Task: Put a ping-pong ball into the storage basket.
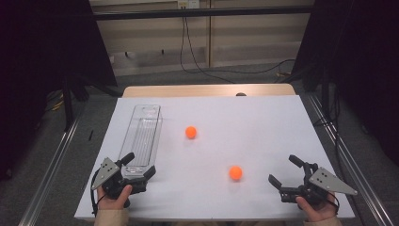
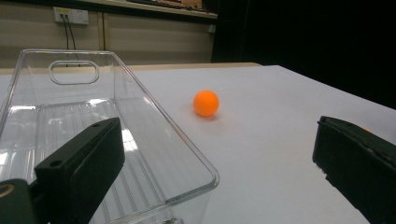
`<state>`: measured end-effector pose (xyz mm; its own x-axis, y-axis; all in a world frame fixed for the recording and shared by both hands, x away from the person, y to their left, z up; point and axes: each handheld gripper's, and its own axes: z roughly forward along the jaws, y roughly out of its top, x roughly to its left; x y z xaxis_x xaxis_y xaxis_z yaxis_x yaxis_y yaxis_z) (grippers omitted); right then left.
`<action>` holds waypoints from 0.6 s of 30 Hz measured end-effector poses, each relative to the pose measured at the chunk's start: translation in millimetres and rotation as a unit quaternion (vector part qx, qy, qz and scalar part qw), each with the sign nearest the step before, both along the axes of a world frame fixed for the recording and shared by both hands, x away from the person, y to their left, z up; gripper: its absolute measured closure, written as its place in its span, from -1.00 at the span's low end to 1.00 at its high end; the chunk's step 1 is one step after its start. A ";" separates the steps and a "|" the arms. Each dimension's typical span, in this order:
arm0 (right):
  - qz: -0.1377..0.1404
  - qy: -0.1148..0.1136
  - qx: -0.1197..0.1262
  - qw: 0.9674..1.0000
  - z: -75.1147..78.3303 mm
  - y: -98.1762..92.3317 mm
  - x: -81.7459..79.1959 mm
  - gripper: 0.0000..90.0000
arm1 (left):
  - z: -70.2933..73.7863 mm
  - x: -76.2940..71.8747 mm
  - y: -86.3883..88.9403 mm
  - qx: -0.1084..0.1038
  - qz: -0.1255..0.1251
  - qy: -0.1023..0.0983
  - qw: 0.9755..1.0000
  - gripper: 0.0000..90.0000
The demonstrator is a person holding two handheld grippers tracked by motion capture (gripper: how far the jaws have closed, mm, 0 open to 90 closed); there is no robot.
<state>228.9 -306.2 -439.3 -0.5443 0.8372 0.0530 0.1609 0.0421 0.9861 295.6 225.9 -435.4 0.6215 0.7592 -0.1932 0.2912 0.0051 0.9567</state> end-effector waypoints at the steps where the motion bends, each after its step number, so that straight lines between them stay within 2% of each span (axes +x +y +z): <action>1: 0.000 0.000 0.000 1.000 0.0 0.0 0.0 -0.98 | 0.0 0.0 0.0 0.000 0.000 0.000 1.000 -0.95; 12: 0.000 -0.001 0.000 1.000 0.1 -1.2 -0.5 -0.98 | 0.3 2.0 -3.9 0.003 -0.006 0.000 1.000 -0.95; 18: 0.001 -0.002 -0.002 1.000 0.2 -0.3 -0.2 -0.98 | 1.3 2.9 -8.4 -0.004 -0.016 0.004 1.000 -0.95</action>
<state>228.7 -306.4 -439.0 -0.5458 0.8366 0.0469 0.1568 0.0470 0.9865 298.5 217.5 -434.0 0.6442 0.7371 -0.2043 0.2998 0.0024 0.9540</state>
